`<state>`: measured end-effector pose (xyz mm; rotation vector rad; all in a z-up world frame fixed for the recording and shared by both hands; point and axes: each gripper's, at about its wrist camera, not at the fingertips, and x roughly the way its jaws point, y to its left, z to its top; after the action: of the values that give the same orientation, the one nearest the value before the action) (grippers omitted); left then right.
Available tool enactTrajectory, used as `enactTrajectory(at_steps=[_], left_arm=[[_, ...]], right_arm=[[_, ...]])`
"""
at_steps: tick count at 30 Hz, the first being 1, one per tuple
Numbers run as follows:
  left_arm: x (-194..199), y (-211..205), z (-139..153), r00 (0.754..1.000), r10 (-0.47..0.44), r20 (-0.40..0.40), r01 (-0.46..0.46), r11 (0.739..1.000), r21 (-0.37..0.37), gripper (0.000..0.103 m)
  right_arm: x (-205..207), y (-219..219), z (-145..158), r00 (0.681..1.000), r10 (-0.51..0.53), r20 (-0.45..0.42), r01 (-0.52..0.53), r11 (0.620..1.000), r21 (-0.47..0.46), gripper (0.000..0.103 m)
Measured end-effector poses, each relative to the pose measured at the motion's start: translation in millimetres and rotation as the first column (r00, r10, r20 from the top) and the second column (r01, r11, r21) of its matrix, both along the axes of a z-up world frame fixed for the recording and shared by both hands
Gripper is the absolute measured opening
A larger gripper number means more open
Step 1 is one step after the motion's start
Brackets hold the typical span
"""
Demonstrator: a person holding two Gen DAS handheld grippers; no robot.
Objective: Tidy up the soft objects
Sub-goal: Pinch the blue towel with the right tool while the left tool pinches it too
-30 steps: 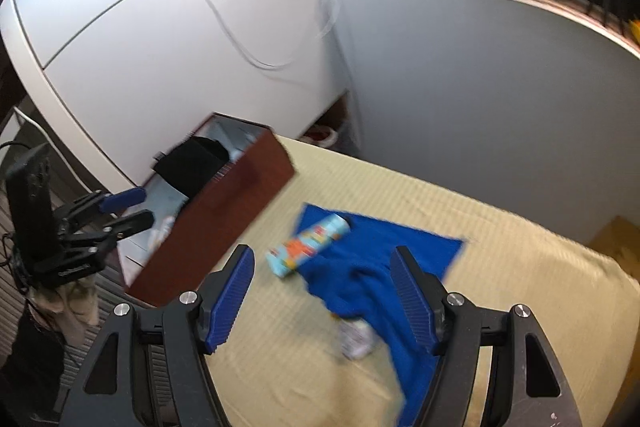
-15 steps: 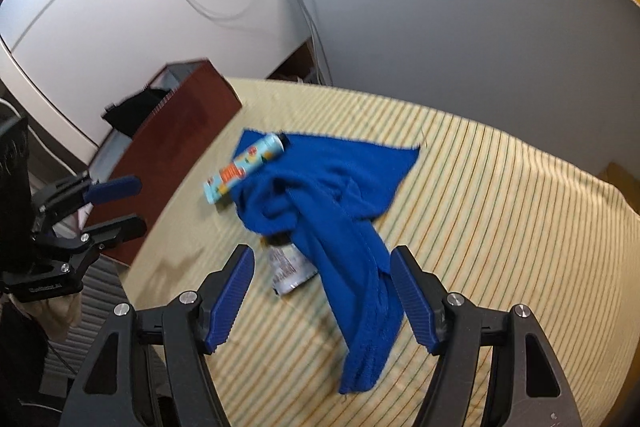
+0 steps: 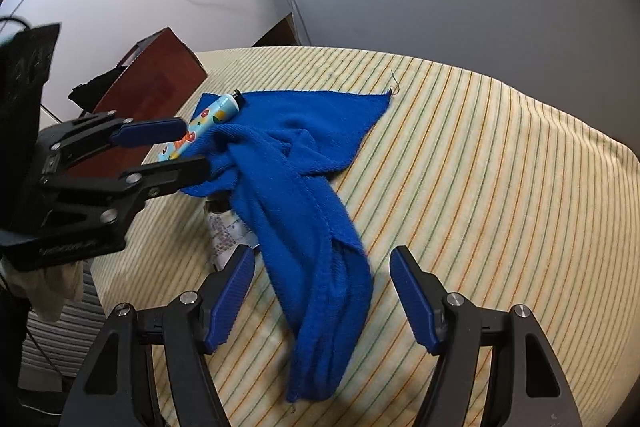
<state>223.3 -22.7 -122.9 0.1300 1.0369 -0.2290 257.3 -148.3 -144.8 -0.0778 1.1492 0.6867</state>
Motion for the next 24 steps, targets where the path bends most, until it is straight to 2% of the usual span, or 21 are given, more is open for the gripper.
enactTrajectory(at_steps=[5,10,15,17,20,24], left_arm=[[10,-8,-10,1.000,-0.012,-0.018,0.012,1.000,0.021,0.043],[18,-11,-17,0.999,-0.010,-0.047,0.010,1.000,-0.007,0.028],[19,-12,-21,0.999,-0.008,-0.049,0.006,1.000,-0.028,0.012],[20,-11,-20,0.999,-0.004,-0.046,0.003,0.999,-0.036,0.010],[20,-4,-17,0.999,0.005,-0.045,-0.008,0.997,-0.075,0.008],[21,5,-11,0.999,0.018,-0.051,-0.024,0.990,-0.138,0.007]], right_arm=[[-2,7,-2,0.999,0.029,0.021,-0.028,0.999,-0.016,0.065],[-2,16,-6,0.997,0.059,0.040,-0.058,0.997,-0.043,0.058],[-1,24,-7,0.995,0.073,0.063,-0.068,0.995,-0.077,0.039],[-1,27,-7,0.994,0.082,0.070,-0.075,0.993,-0.093,0.026],[-1,31,-6,0.994,0.084,0.068,-0.078,0.992,-0.096,0.014],[5,31,-2,0.996,0.057,0.073,-0.052,0.996,-0.069,0.010]])
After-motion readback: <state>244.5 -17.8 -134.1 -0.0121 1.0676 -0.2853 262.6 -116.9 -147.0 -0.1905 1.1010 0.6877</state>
